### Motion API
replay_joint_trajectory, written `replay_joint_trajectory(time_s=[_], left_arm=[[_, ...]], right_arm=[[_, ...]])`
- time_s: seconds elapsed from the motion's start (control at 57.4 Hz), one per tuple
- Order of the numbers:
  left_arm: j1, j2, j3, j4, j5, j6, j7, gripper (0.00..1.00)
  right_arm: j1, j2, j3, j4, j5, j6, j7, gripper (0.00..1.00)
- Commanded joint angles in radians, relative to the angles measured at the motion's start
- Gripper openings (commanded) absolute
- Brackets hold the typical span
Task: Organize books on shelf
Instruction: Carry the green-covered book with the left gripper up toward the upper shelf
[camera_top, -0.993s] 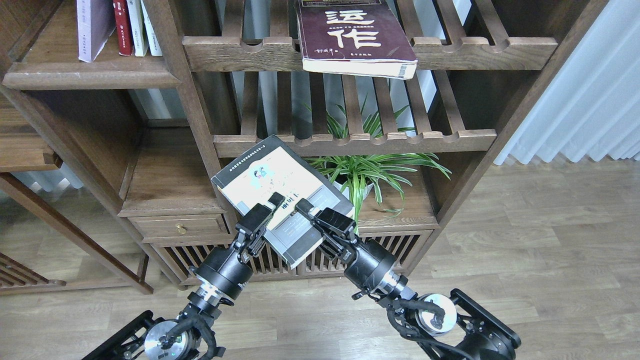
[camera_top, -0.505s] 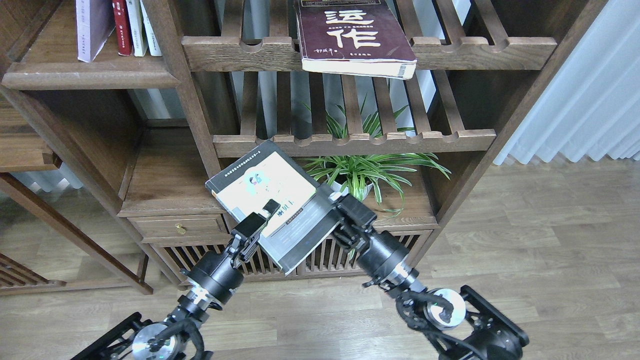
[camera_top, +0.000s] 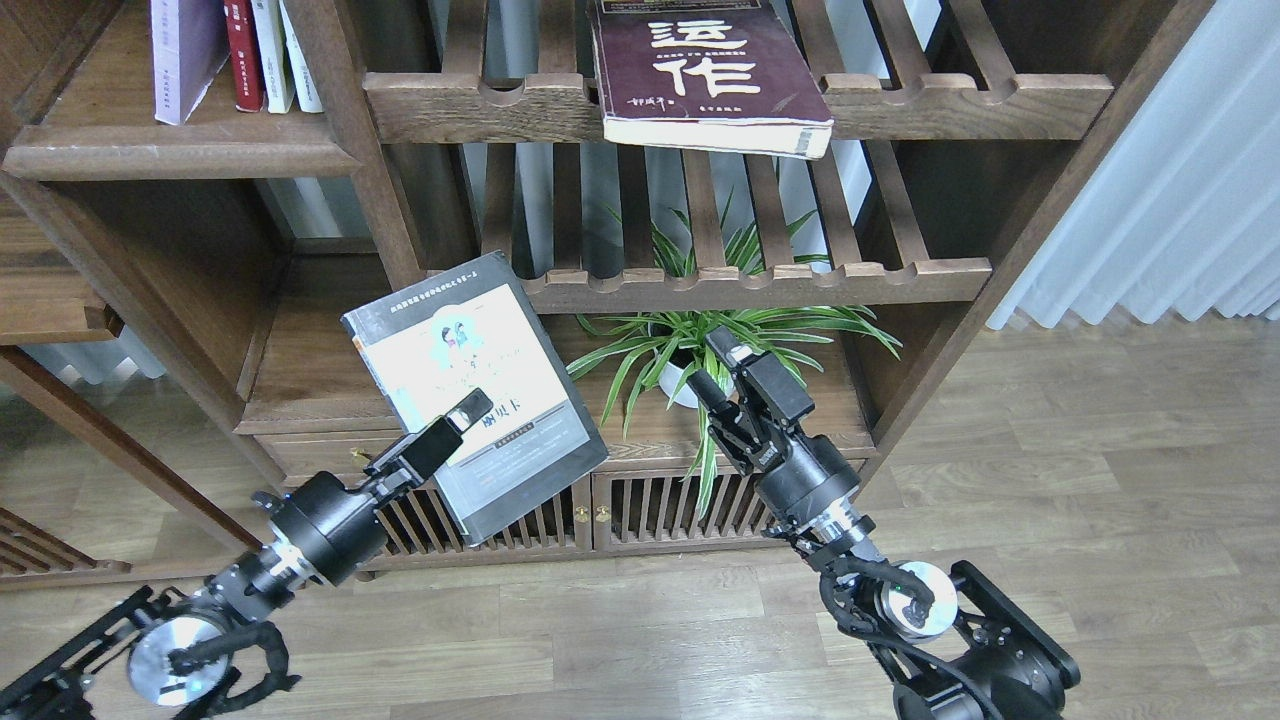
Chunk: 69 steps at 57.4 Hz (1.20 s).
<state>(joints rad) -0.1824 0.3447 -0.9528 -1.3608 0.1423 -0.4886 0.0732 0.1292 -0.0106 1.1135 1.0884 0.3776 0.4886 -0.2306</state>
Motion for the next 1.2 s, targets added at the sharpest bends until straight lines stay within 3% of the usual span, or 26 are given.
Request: replay_joint_trajectory(time_s=[0.0, 0.07, 0.174, 0.679, 1.185], left_arm=[[0.001, 0.008, -0.101, -0.001, 0.010, 0.000, 0.118, 0.00], [0.003, 0.007, -0.161, -0.001, 0.010, 0.000, 0.160, 0.00], [0.004, 0.008, -0.271, -0.001, 0.010, 0.000, 0.177, 0.00], [0.006, -0.001, -0.491, -0.001, -0.007, 0.000, 0.175, 0.00], [-0.062, -0.004, -0.546, -0.009, -0.043, 0.000, 0.172, 0.00]], right_arm=[[0.001, 0.000, -0.001, 0.001, 0.000, 0.000, 0.000, 0.88], [0.001, -0.002, -0.001, -0.001, 0.000, 0.000, 0.000, 0.88], [0.001, -0.002, -0.003, -0.005, -0.003, 0.000, 0.000, 0.88], [0.003, 0.003, -0.017, -0.005, -0.042, 0.000, 0.000, 0.88], [0.003, 0.000, -0.017, -0.007, -0.048, 0.000, 0.000, 0.88]])
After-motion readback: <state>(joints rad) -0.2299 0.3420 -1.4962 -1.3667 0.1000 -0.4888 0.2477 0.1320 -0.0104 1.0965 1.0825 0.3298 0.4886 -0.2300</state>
